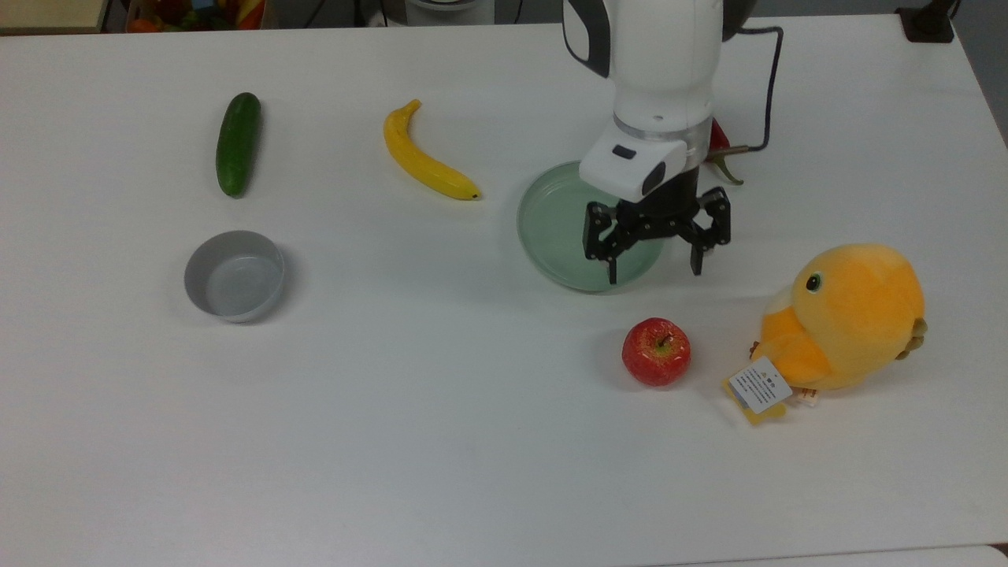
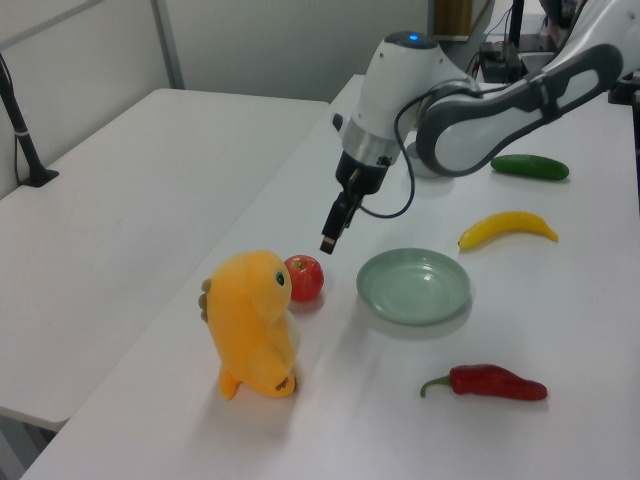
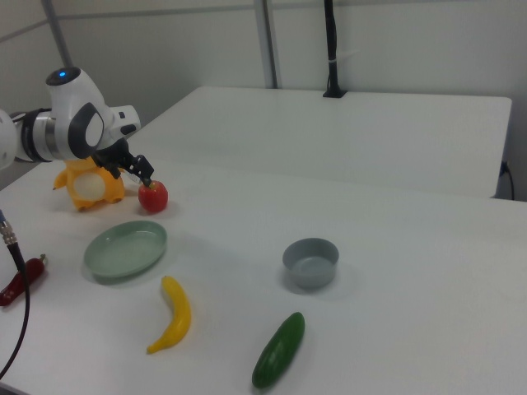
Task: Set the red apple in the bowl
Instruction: 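Lower the gripper onto the red apple and close it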
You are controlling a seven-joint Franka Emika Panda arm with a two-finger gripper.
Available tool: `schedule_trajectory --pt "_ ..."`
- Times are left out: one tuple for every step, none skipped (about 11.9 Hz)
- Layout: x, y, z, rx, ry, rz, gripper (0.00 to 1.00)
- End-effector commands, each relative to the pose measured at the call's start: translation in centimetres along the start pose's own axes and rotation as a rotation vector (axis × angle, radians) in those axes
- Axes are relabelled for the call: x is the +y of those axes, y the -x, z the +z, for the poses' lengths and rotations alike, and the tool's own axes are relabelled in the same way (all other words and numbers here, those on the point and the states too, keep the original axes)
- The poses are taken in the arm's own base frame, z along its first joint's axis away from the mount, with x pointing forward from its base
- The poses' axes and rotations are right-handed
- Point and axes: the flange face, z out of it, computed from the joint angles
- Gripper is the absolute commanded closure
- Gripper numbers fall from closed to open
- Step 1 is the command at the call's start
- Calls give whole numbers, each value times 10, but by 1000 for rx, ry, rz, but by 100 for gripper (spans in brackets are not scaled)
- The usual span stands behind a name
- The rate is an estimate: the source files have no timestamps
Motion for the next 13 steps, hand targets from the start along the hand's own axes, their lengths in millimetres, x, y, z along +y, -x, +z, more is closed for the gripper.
schedule_trajectory --pt "-9 -14 30 113 -8 3 0" --pt "-7 -15 41 145 -12 0 0" --pt "-7 -13 50 160 -7 -13 0" --pt "-8 -11 57 167 -1 -27 0" --pt "-7 -11 59 180 -3 -29 0" --pt "-7 -10 64 179 -1 -34 0" --pt "-6 -10 66 180 2 -38 0" --pt "-6 -9 71 177 8 -46 0" --pt "-4 -13 71 185 8 -41 0" --pt "-3 -11 79 177 13 -46 0" --pt "-3 -11 82 177 20 -58 0" --pt "-2 -10 85 174 27 -64 0" --pt "-2 -9 88 170 30 -69 26"
